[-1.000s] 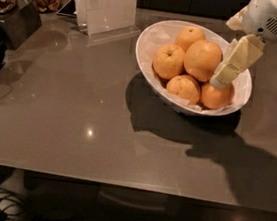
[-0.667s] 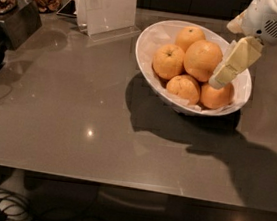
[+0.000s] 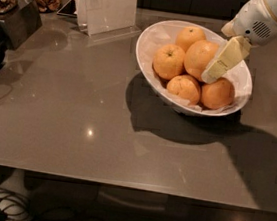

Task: Pick orange from white bowl

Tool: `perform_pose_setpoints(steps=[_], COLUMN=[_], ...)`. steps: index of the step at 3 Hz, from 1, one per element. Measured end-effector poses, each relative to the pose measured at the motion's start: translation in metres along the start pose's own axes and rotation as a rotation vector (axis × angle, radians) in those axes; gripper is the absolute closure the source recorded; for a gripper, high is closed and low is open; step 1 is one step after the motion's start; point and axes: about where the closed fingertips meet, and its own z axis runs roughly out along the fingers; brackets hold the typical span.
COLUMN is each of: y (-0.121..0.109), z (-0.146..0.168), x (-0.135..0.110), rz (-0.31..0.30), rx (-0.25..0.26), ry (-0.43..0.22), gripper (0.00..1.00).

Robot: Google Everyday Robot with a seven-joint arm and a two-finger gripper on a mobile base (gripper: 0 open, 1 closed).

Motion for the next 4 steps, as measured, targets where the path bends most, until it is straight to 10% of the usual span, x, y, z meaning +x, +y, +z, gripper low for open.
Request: perform_pose_setpoints(steps=[2, 4], y=[-0.004, -0.004], z=[0.035, 0.036], x=[0.012, 0.012], rz=[0.067, 0.069], rx=[-0.094, -0.097], ry=[-0.007, -0.007], gripper=[0.00, 0.41])
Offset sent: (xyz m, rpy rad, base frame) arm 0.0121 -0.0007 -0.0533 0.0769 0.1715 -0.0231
